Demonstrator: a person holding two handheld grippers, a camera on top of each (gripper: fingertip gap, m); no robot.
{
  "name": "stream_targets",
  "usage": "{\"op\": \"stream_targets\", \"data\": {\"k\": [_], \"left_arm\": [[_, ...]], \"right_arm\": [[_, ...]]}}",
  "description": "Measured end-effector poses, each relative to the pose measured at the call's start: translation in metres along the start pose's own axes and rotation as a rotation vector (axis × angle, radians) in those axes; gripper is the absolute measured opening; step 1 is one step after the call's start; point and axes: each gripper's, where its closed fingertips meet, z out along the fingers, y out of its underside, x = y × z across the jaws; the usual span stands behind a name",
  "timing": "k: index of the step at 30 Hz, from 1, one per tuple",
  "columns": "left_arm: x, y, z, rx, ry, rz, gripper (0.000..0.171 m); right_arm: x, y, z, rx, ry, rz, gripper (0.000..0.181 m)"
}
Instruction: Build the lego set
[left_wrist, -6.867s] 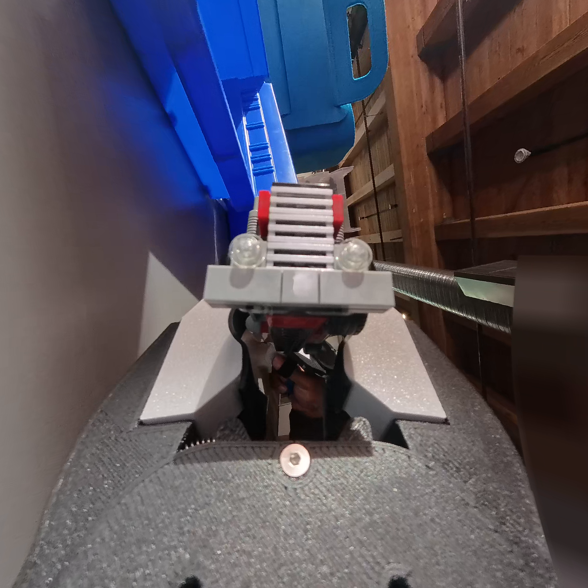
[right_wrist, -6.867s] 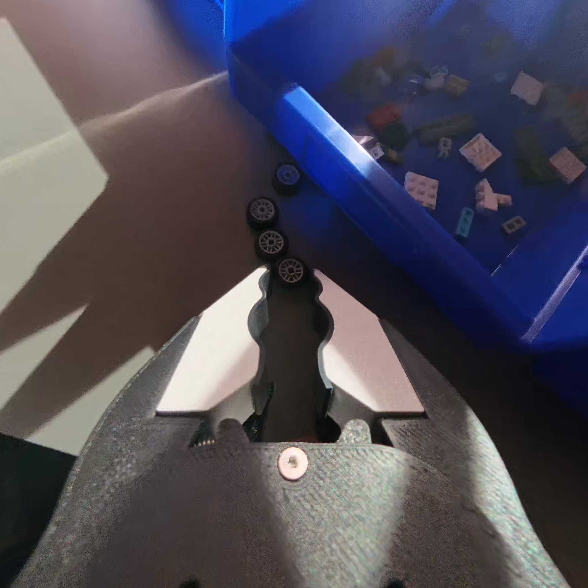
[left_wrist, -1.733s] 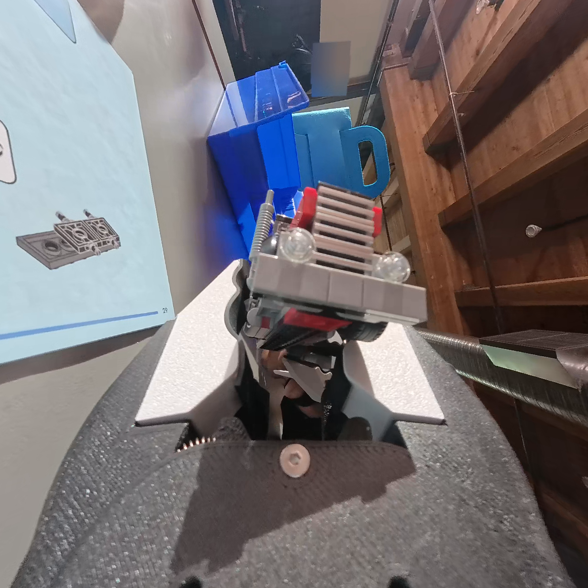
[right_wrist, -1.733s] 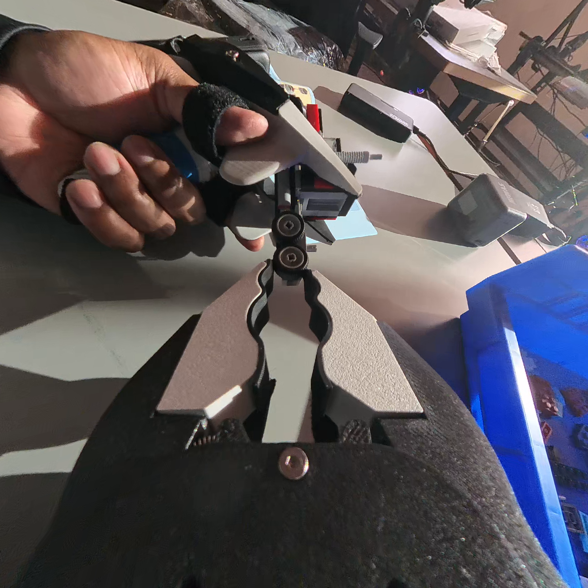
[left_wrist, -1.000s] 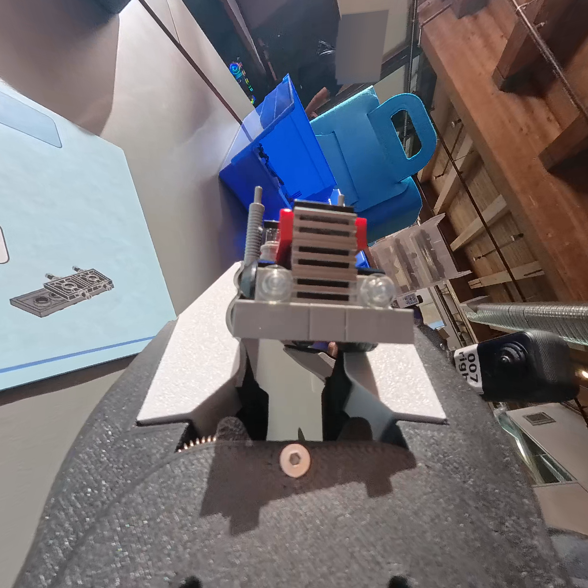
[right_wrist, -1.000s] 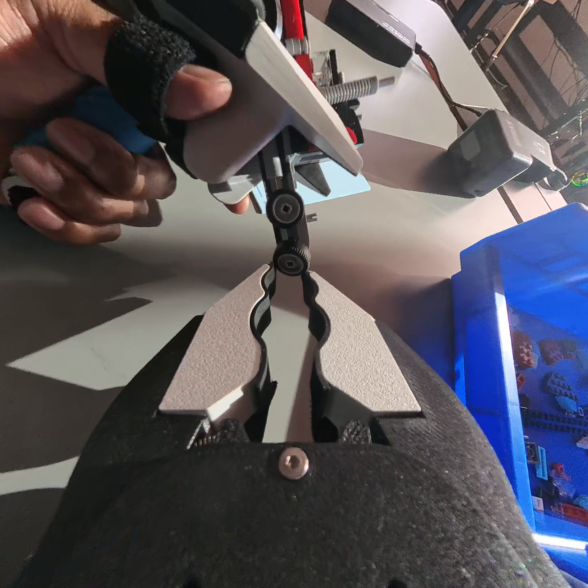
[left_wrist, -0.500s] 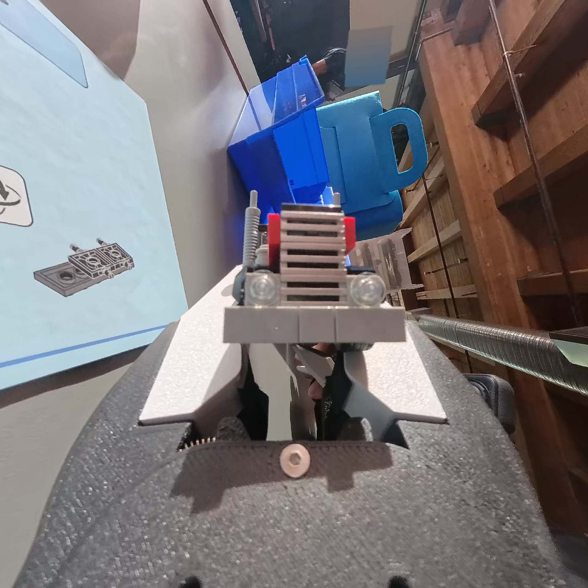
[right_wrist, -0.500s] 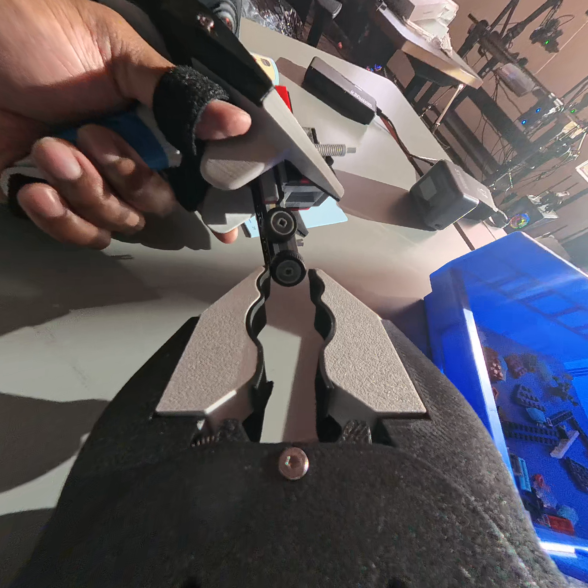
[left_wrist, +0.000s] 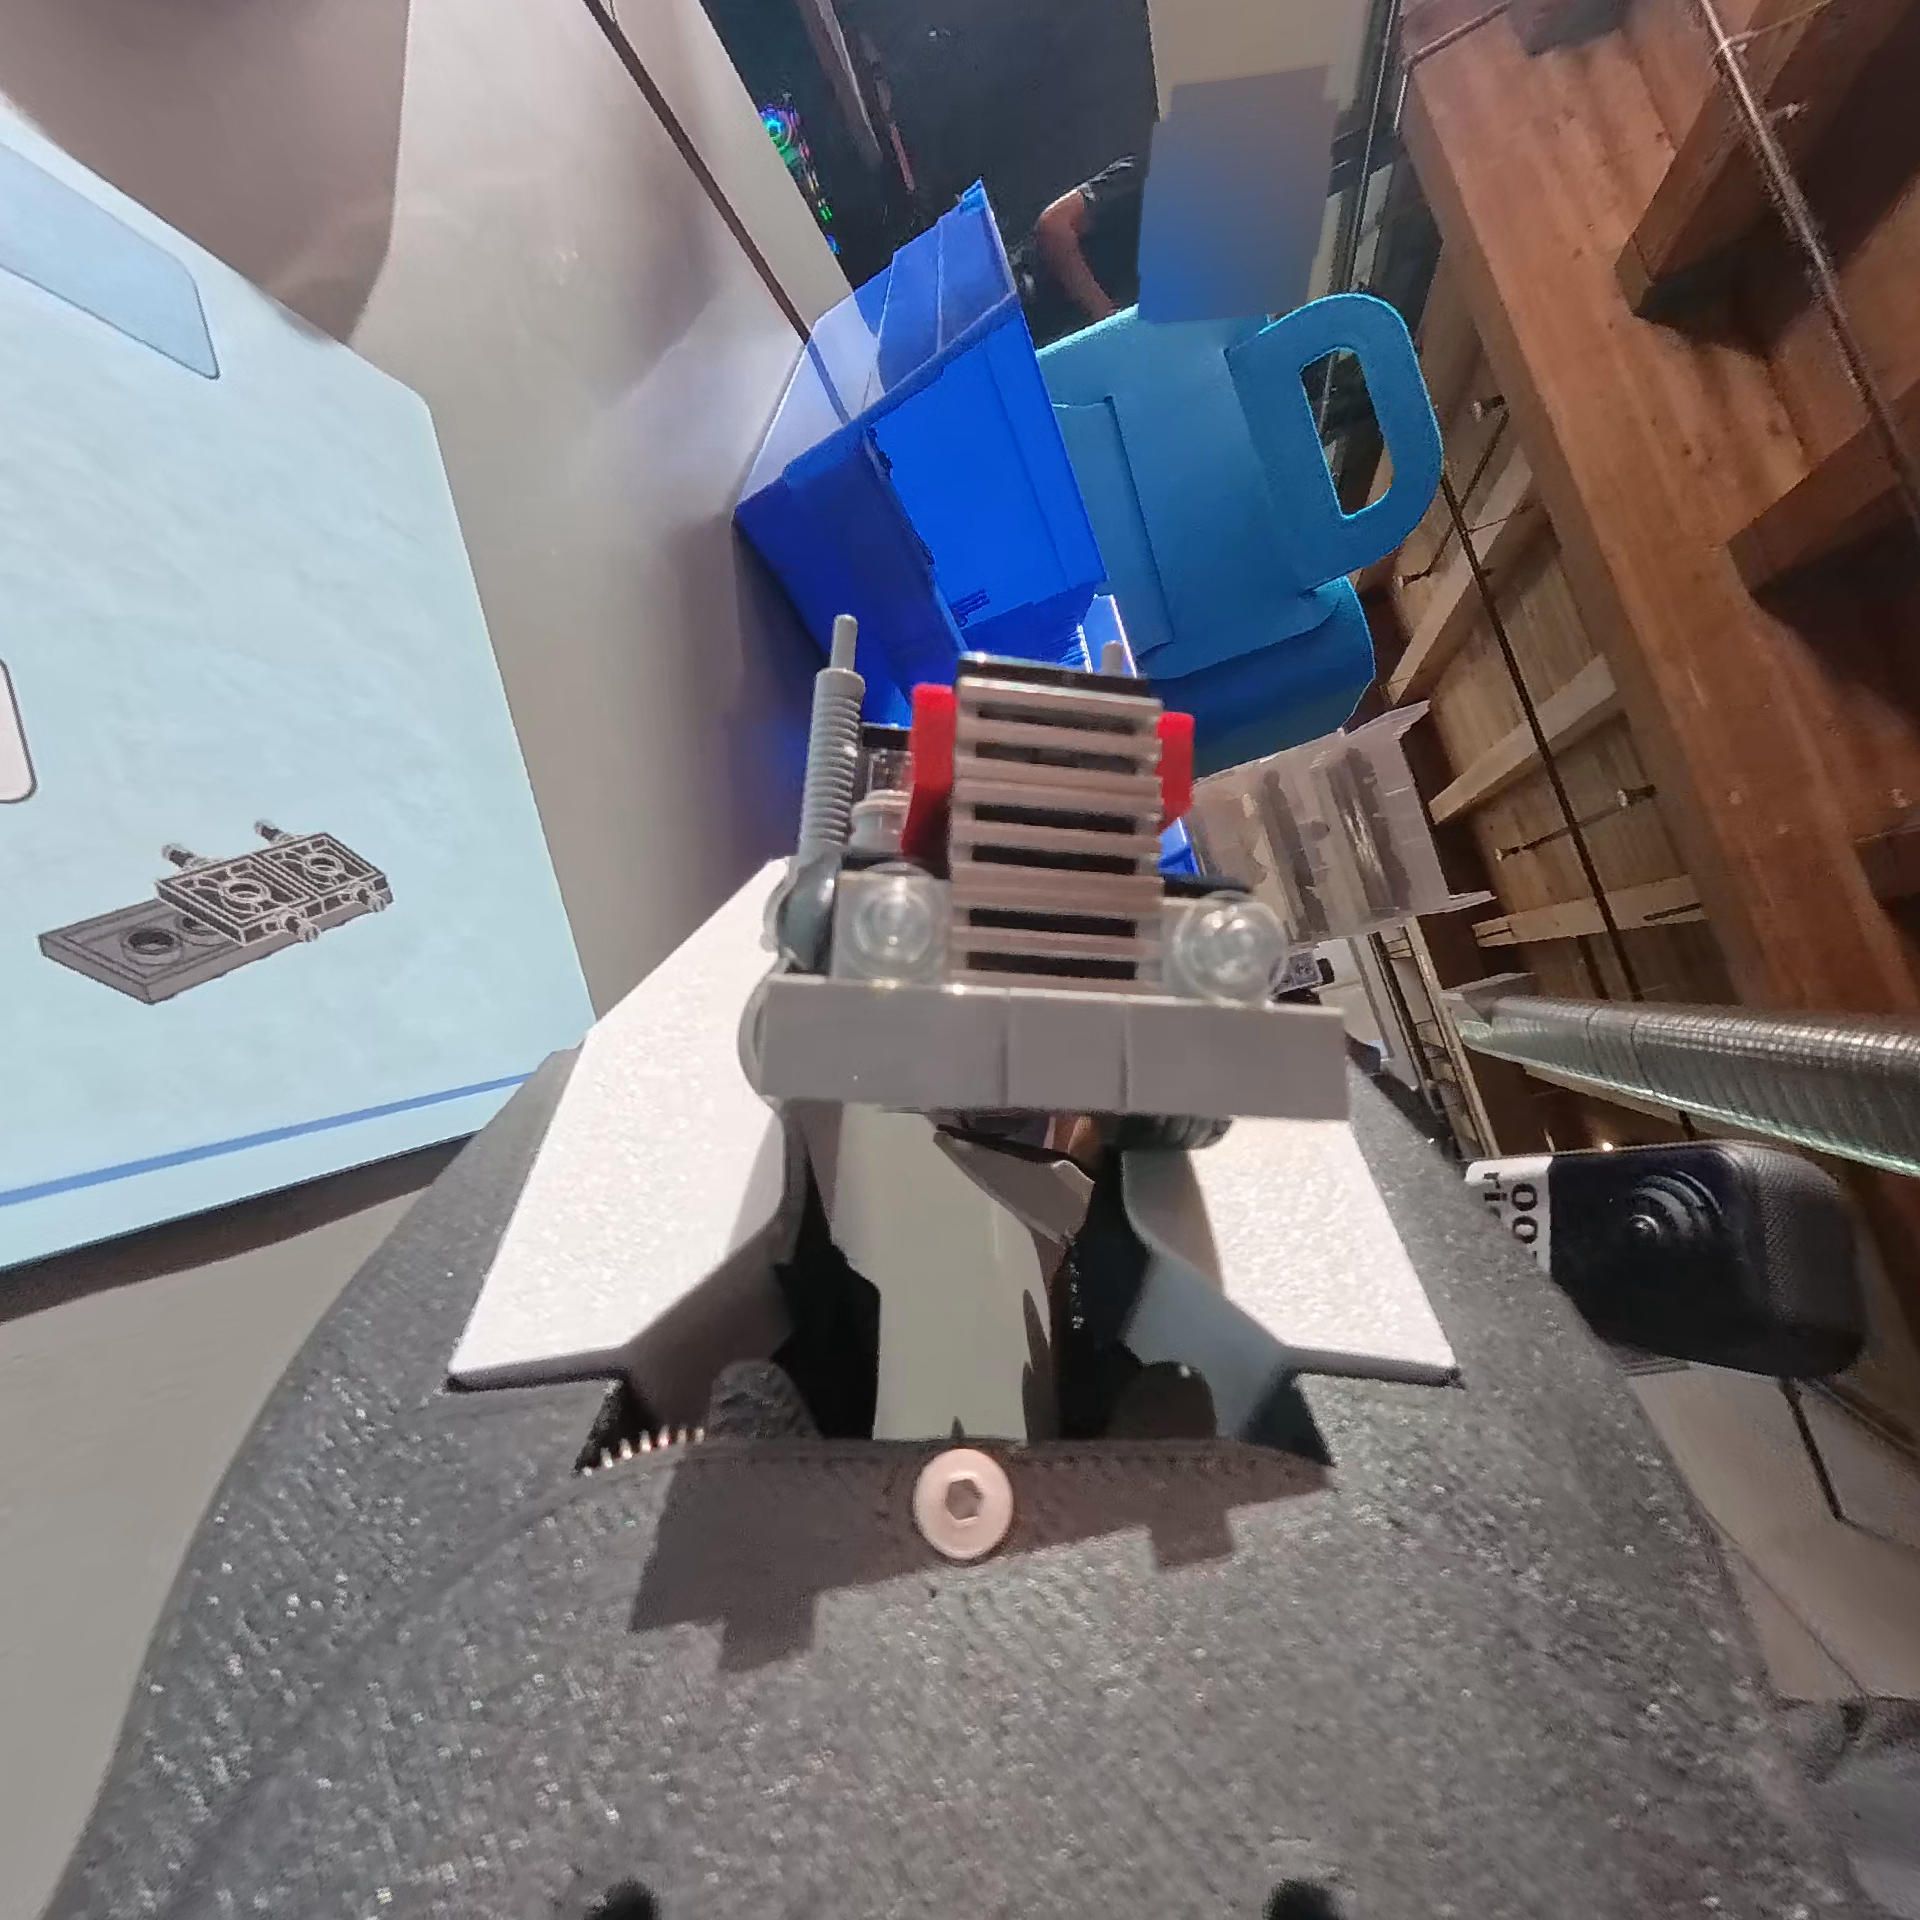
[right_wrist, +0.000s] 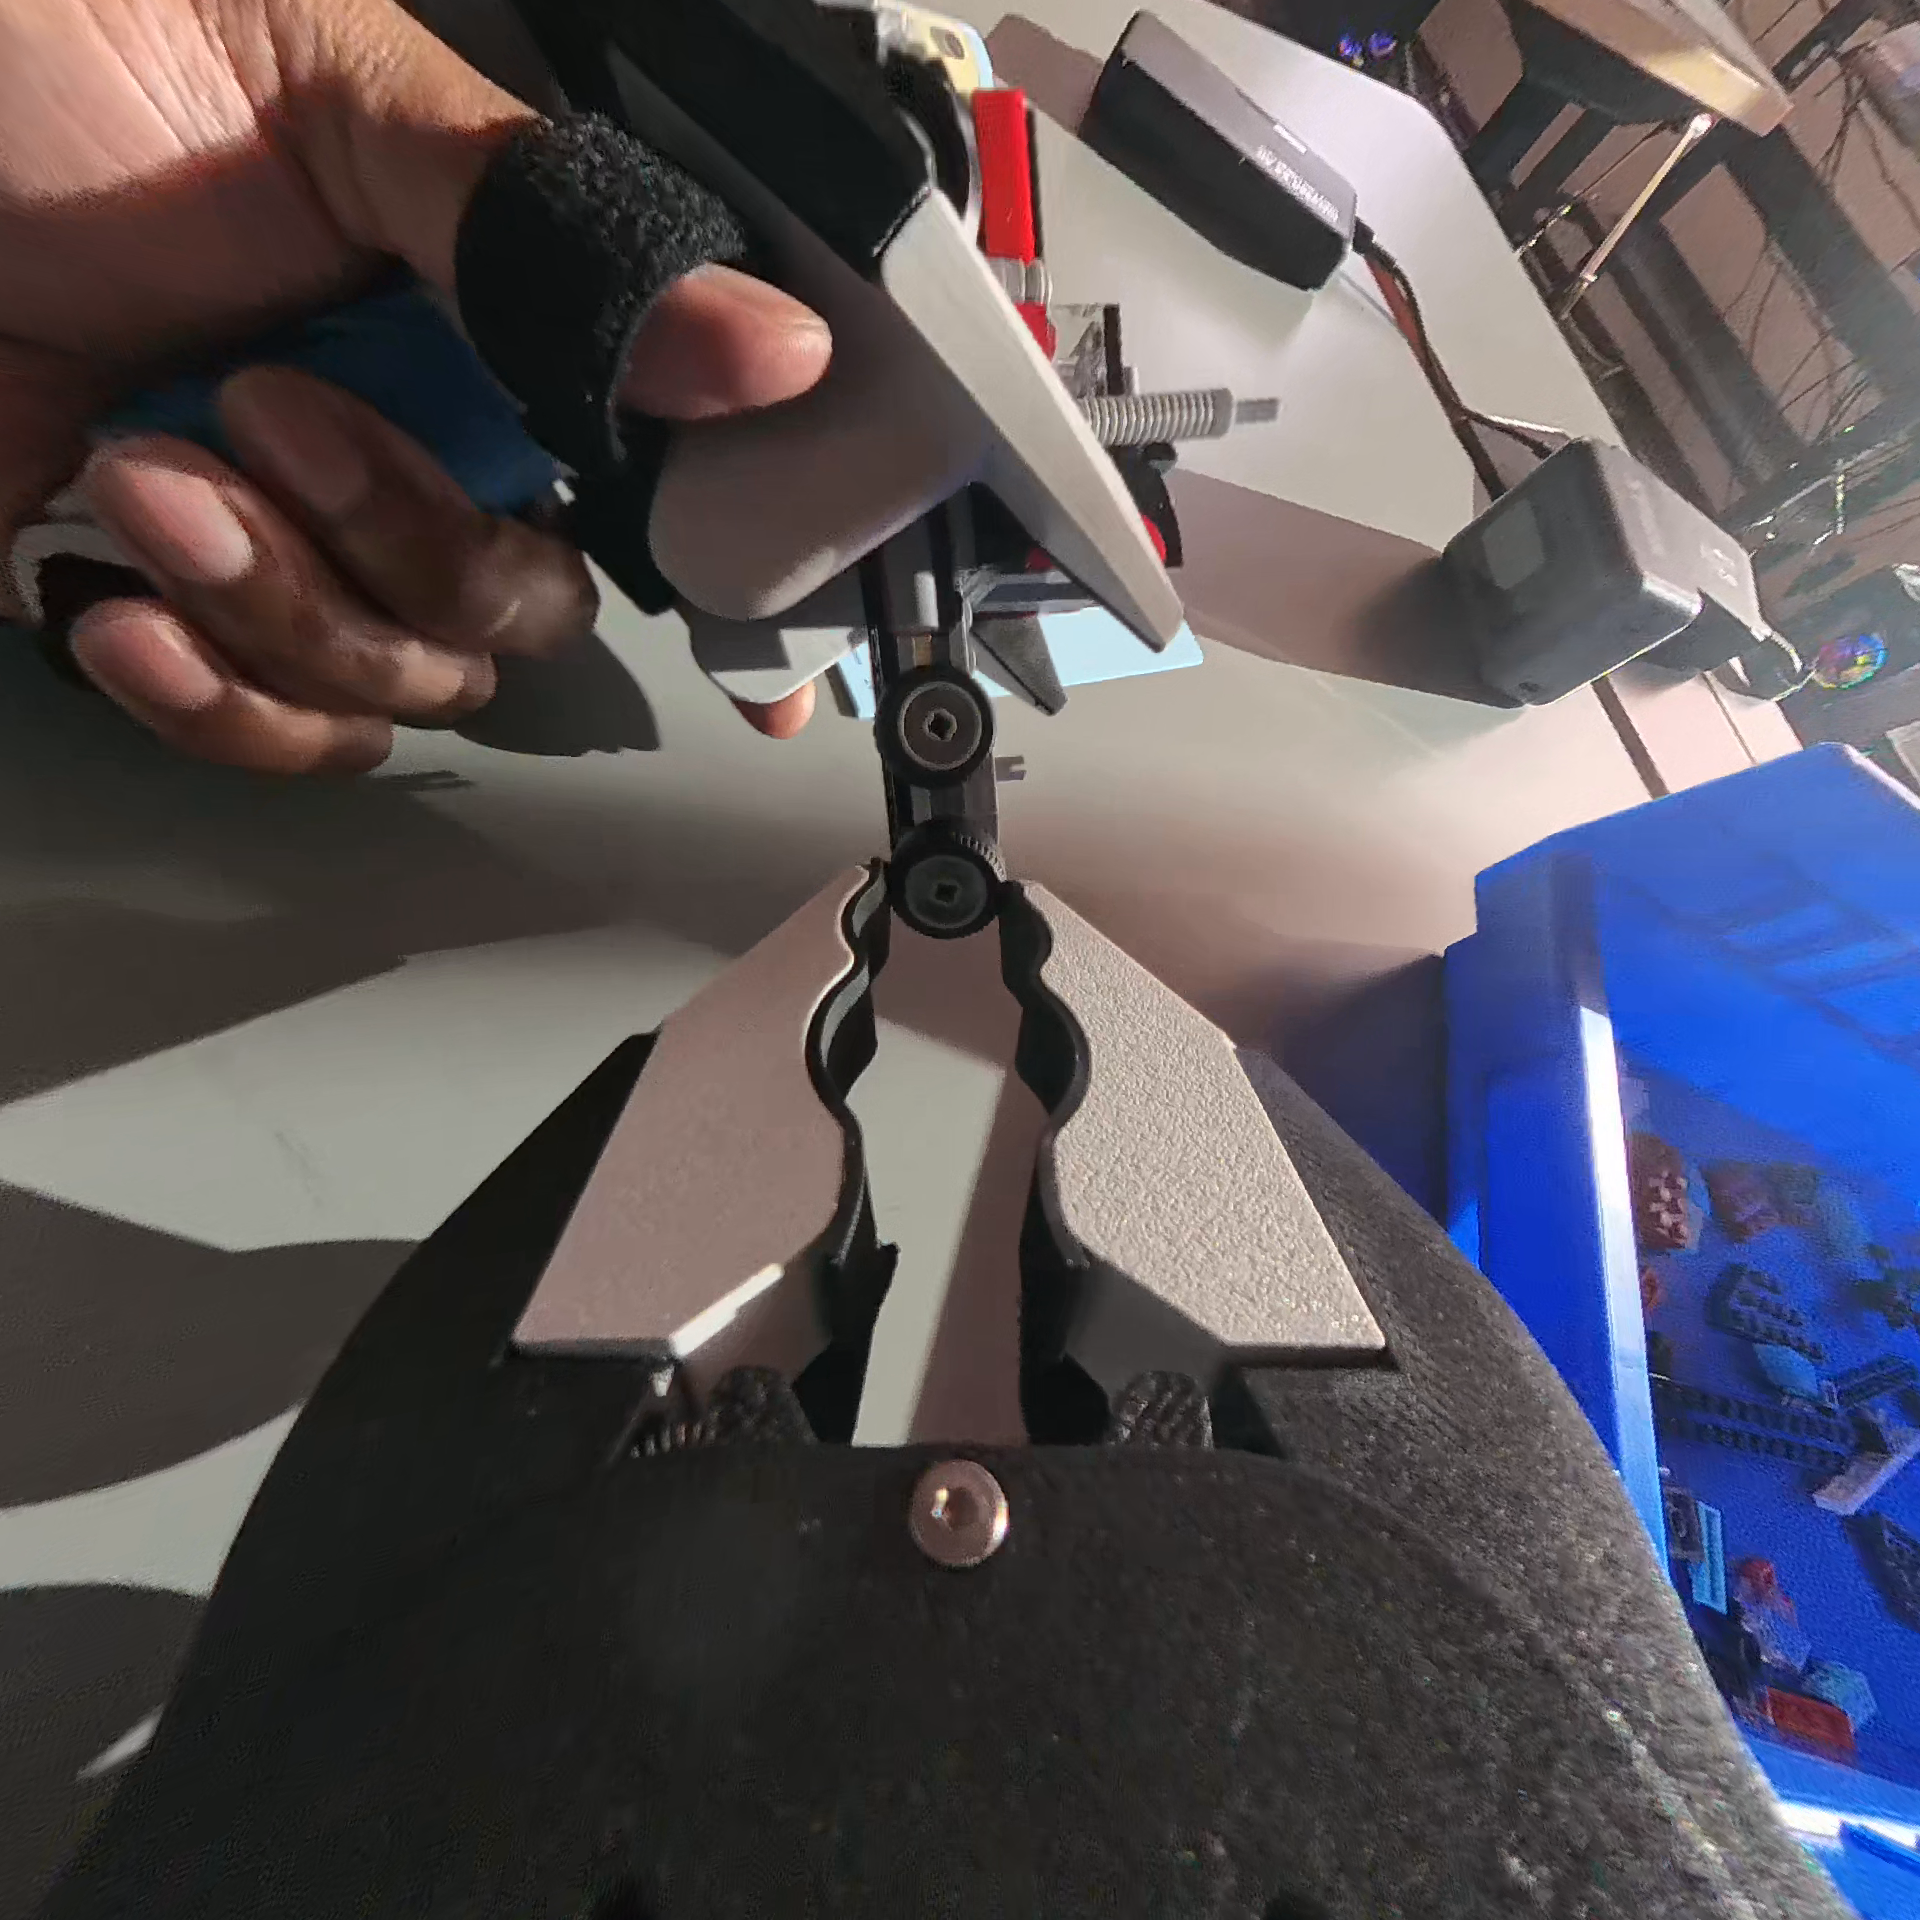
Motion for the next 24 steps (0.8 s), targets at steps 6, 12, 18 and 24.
{"op": "stream_targets", "data": {"k": [6, 12, 18, 24], "left_arm": [[0.005, 0.001, -0.001, 0.027, -0.032, 0.111, 0.063], [0.008, 0.001, -0.002, 0.067, -0.093, 0.229, 0.062], [0.007, 0.0, -0.003, 0.079, -0.119, 0.254, 0.063], [0.005, -0.001, -0.003, 0.08, -0.133, 0.258, 0.065]], "right_arm": [[0.0, 0.005, 0.003, -0.086, -0.01, -0.022, 0.022], [0.001, 0.007, 0.008, -0.157, 0.056, -0.069, 0.022], [0.002, 0.009, 0.014, -0.231, 0.13, -0.176, 0.022], [0.003, 0.01, 0.019, -0.292, 0.163, -0.281, 0.022]]}}
